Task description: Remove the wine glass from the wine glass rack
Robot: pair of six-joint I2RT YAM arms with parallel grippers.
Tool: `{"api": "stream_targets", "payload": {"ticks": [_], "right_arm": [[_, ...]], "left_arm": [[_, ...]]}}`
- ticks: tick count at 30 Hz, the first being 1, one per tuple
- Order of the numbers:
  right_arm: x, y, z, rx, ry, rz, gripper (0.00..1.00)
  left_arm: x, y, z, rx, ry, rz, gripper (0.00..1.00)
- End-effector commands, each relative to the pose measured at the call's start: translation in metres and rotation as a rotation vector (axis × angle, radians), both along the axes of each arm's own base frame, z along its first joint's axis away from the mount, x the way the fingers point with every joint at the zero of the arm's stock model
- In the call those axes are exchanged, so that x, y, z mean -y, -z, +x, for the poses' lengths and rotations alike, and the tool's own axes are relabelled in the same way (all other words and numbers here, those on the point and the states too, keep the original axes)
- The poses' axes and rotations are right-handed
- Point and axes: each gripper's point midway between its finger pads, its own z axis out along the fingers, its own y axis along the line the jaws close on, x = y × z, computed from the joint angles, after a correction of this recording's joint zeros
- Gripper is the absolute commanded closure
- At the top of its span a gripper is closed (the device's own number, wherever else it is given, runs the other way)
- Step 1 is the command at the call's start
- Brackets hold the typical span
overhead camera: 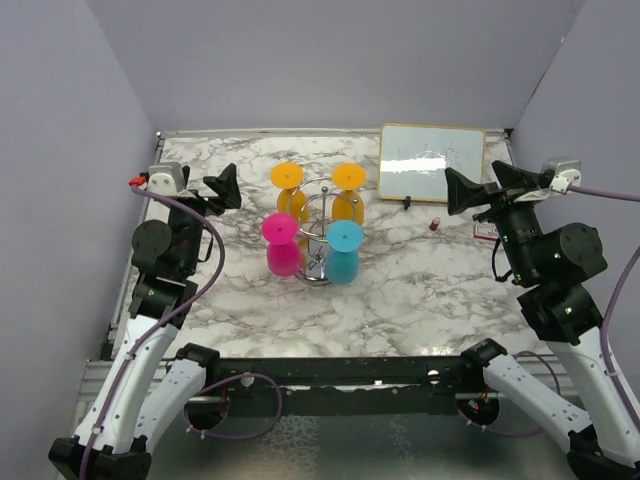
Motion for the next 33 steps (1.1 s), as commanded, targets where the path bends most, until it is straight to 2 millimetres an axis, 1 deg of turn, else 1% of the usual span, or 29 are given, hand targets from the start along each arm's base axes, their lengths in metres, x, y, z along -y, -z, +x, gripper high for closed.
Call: {"api": "stream_targets", "payload": {"ticks": [1, 5, 10, 14, 19, 22, 25, 28, 30, 33], "right_arm": [[0.003, 0.043, 0.006, -0.173, 0.008, 0.032, 0.00], [-0.003, 0.067, 0.006, -0.271, -0.027, 0.050, 0.00], [-0.017, 0.084, -0.004, -0.346, -0.127, 0.108, 0.00], [-0.045, 0.105, -0.009, -0.453, -0.269, 0.200, 0.01], [-0.091, 0.132, -0.023, -0.693, -0.511, 0.325, 0.03], [-0.108, 0.142, -0.033, -0.810, -0.608, 0.422, 0.07], [-0.117, 0.155, -0.044, -0.924, -0.660, 0.549, 0.10], [-0.125, 0.177, -0.053, -1.053, -0.691, 0.664, 0.18], [-0.128, 0.185, -0.056, -1.090, -0.703, 0.708, 0.22], [-0.129, 0.190, -0.054, -1.106, -0.678, 0.767, 0.24]], "left_arm": [[-0.015, -0.002, -0.011, 0.059, -0.037, -0.070, 0.01], [-0.021, 0.008, -0.016, 0.068, -0.053, -0.093, 0.01], [-0.027, 0.016, -0.019, 0.076, -0.068, -0.115, 0.01], [-0.030, 0.020, -0.019, 0.082, -0.083, -0.130, 0.01], [-0.034, 0.021, -0.020, 0.094, -0.098, -0.144, 0.01], [-0.035, 0.021, -0.020, 0.095, -0.099, -0.152, 0.01], [-0.035, 0.021, -0.020, 0.099, -0.101, -0.161, 0.01], [-0.035, 0.021, -0.020, 0.101, -0.099, -0.169, 0.01], [-0.035, 0.021, -0.020, 0.101, -0.100, -0.175, 0.01], [-0.036, 0.022, -0.020, 0.101, -0.100, -0.180, 0.01]]}}
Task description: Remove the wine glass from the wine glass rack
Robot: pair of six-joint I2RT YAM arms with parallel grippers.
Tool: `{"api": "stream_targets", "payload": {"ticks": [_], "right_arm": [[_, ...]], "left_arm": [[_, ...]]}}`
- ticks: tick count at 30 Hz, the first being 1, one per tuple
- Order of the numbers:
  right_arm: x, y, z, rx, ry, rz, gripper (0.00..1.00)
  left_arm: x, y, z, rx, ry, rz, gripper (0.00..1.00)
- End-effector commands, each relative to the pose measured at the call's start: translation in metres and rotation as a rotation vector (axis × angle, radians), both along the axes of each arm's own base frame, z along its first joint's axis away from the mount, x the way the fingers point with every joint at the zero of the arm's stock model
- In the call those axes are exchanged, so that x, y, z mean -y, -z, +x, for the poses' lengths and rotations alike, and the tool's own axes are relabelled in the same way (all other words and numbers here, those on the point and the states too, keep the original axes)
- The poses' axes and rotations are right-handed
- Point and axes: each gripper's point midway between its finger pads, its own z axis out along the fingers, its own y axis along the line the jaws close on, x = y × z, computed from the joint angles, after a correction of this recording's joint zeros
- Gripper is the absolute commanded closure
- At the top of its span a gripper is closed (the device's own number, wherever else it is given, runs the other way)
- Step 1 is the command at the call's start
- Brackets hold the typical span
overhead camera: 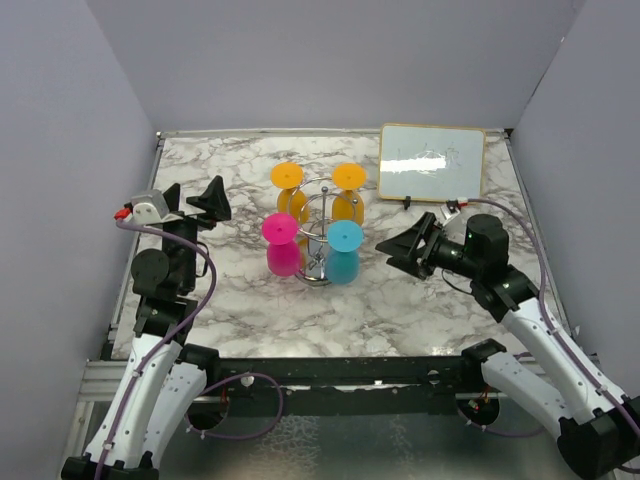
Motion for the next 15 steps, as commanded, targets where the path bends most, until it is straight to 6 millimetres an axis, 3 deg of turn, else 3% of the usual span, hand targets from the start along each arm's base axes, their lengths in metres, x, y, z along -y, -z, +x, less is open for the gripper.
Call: {"api": "stream_targets", "payload": {"ticks": [1, 8, 12, 15], "right_arm": [[-0.011, -0.020, -0.008, -0.059, -0.013, 0.163, 0.25], [-0.032, -0.017, -0.006, -0.087, -0.039, 0.215, 0.37], [-0.039, -0.017, 0.001, -0.075, -0.041, 0.221, 0.51], [-0.040, -0.017, 0.009, -0.064, -0.014, 0.218, 0.53]], "left_arm": [[-0.006, -0.009, -0.003, 0.042, -0.021, -0.037, 0.01], [-0.006, -0.008, -0.003, 0.040, -0.022, -0.042, 0.01], [-0.007, -0.009, -0.004, 0.045, -0.028, -0.044, 0.01], [-0.008, -0.008, -0.004, 0.043, -0.031, -0.044, 0.01]]}}
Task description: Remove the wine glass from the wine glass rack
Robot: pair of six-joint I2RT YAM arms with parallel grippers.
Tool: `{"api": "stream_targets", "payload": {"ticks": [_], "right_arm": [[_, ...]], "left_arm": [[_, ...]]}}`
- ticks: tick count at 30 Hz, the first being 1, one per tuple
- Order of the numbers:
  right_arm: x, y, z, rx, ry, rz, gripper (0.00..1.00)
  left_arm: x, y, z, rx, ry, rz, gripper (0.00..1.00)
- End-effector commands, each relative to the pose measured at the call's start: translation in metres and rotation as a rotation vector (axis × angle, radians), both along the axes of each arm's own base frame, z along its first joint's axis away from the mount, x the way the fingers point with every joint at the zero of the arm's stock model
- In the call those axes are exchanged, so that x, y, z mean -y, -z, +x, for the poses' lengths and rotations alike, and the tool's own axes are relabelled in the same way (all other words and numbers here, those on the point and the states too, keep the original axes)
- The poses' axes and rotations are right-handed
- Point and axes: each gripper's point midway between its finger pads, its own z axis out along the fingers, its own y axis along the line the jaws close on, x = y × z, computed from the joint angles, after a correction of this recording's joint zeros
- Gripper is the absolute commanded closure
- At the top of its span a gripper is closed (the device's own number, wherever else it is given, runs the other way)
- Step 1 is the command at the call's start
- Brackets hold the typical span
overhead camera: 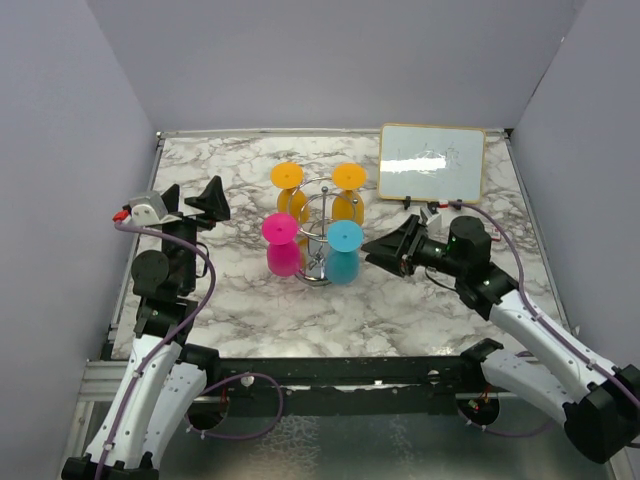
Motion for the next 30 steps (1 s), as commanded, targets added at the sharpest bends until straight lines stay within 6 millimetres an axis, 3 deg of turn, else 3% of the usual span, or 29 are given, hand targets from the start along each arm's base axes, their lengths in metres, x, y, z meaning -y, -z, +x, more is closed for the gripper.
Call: {"api": "stream_targets", "payload": {"ticks": [1, 9, 30], "right_arm": [[-0.003, -0.016, 0.016, 0.058, 0.055, 0.040, 0.55], [-0.008, -0.023, 0.029, 0.072, 0.067, 0.049, 0.60], [-0.016, -0.030, 0.032, 0.061, 0.083, 0.091, 0.70]], "left_arm": [[-0.006, -0.008, -0.004, 0.036, -0.025, -0.020, 0.01], [-0.003, -0.007, -0.004, 0.035, -0.018, -0.018, 0.01], [-0.004, -0.006, -0.004, 0.033, -0.021, -0.016, 0.01]]}}
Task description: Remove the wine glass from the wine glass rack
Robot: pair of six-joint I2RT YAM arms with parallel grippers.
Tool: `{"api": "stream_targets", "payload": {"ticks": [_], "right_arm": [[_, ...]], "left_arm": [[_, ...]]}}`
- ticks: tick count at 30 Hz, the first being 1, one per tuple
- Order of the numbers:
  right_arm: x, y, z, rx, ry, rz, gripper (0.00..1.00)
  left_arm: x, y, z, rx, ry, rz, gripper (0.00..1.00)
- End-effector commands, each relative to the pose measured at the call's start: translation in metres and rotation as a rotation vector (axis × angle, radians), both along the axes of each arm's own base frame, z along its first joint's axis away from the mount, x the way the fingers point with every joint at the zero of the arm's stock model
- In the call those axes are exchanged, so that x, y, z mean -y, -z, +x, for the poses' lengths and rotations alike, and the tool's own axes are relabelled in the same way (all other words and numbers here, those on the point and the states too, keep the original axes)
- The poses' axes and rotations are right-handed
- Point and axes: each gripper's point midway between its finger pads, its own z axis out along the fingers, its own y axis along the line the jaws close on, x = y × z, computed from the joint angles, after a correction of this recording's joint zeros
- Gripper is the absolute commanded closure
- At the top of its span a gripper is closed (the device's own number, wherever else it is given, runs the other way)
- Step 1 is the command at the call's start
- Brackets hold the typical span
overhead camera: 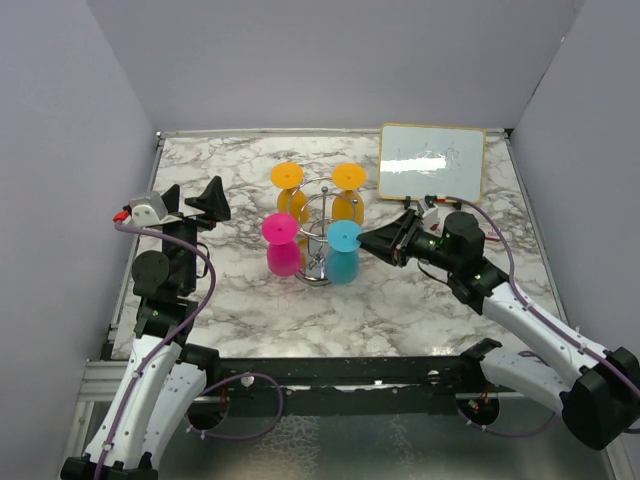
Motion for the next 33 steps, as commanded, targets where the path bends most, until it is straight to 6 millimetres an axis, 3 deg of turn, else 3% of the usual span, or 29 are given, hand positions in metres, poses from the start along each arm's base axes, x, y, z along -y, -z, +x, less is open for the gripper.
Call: {"api": "stream_targets", "payload": {"ticks": [1, 25, 33], "right_arm": [[-0.0050, -0.0229, 0.0066, 0.053, 0.019, 0.039, 0.70], [-0.0059, -0.0187, 0.0074, 0.024, 0.057, 0.016, 0.88], [-0.0011, -0.0209, 0.0017, -0.031, 0.074, 0.027, 0.90]], "left_arm": [[-0.0031, -0.0066, -0.0035, 0.033, -0.015, -0.012, 0.01], [-0.0031, -0.0069, -0.0041, 0.035, -0.016, -0.011, 0.01], [-0.0035, -0.0069, -0.0042, 0.035, -0.018, -0.012, 0.01]]}}
